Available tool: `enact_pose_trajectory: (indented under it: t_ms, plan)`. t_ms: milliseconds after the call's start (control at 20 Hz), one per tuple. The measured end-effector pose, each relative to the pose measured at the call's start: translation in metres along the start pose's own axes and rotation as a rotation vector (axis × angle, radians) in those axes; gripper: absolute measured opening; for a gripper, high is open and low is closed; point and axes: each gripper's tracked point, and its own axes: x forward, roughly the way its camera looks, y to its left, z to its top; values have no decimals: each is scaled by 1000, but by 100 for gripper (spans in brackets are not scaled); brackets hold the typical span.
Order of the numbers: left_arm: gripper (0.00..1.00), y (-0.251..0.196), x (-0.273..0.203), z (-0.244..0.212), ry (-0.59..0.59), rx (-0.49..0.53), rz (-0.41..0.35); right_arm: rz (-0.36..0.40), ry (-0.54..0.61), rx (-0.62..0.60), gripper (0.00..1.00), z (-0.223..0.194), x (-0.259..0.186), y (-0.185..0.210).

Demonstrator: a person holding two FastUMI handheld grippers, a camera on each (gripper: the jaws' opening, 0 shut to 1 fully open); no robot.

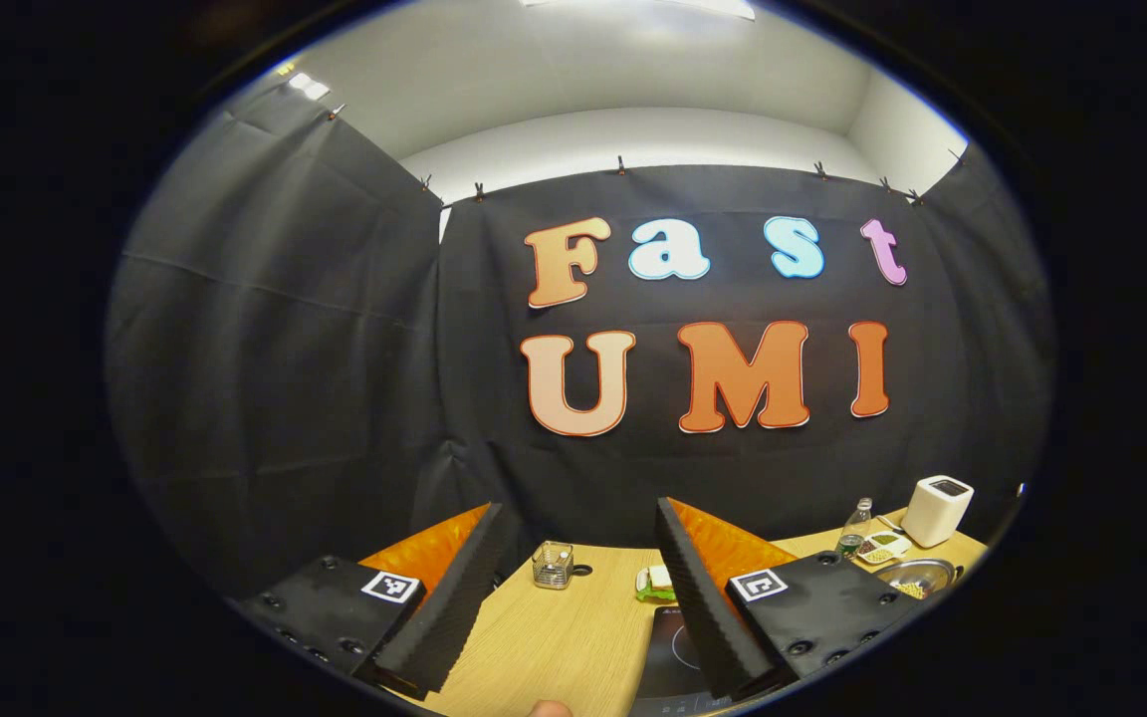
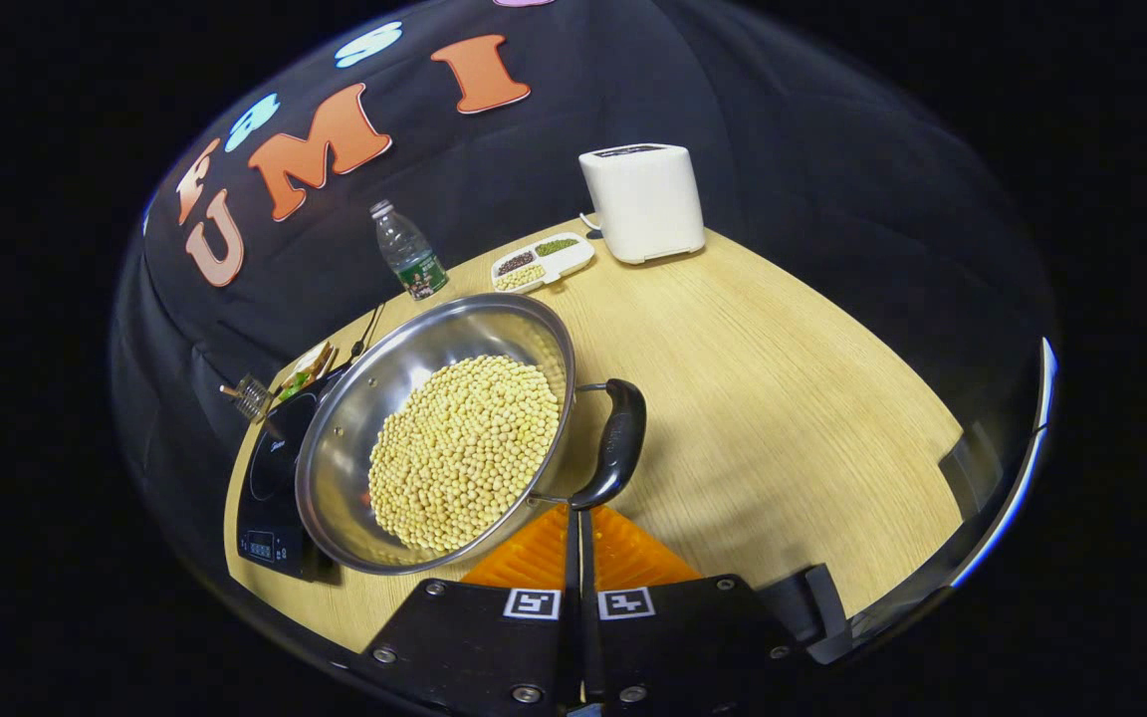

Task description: First push the handle of the pot to place it horizontally, then grasp the pot with both hands and set it on the induction cooktop.

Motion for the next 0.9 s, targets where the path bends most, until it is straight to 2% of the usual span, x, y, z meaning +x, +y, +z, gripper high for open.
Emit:
enact_pose_trajectory:
  t_ms: [500,900]
  plan:
    - [99,-11,16,-10,27,15,-1,-14,-19,10,0,37,29,-9]
    - [99,-43,37,-35,79,1,-38,-1,-15,27,0,61,50,-12]
